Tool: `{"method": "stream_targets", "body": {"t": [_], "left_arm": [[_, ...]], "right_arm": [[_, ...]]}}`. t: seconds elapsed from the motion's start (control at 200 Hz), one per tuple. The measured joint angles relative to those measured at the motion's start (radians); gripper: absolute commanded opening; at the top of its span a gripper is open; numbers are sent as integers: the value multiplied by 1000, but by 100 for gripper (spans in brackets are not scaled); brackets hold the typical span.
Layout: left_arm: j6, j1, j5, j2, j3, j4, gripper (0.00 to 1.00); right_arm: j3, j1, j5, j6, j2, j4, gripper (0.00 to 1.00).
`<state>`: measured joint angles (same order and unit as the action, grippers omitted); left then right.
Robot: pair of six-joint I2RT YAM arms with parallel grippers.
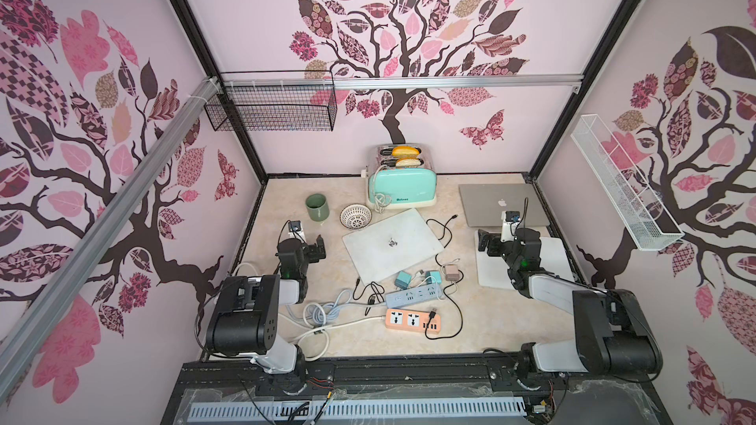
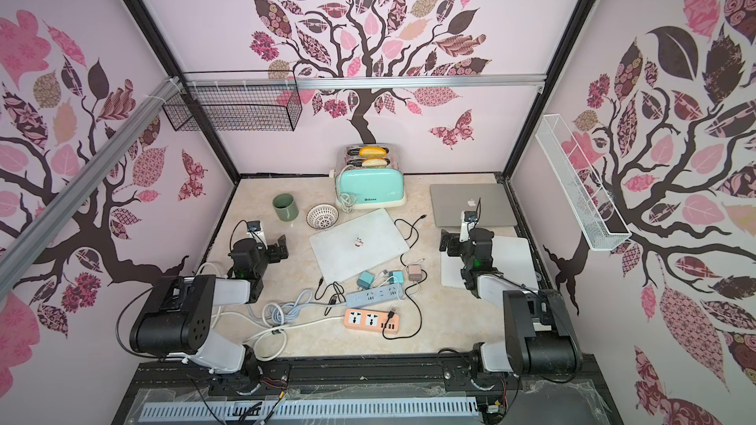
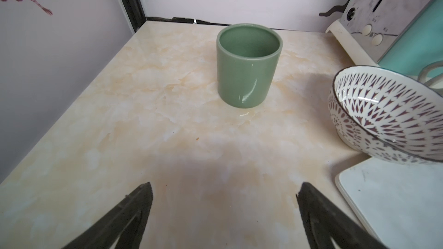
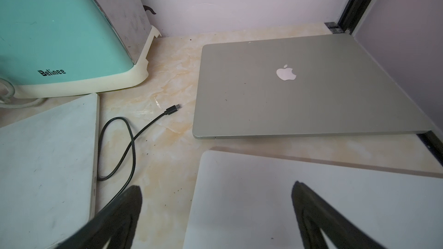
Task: Unplug the laptop charger
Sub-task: Reset both arms
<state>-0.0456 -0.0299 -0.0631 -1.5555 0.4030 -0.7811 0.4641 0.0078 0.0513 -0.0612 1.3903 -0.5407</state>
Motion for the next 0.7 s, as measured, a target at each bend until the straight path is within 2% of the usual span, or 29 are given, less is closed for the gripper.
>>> {"method": "stream_targets", "body": {"t": [0.18,0.27,0.7], "left_arm": [[3,0,2,0,0,-32,98],[4,0,2,0,0,-40,98],[13,1,1,0,0,-45,98]], "right_arm": [[-60,-10,-48,26,119,-196,100],[-60,-21,-53,31,161,-196,100],[-44,14,-125,22,163,-220,100]]}}
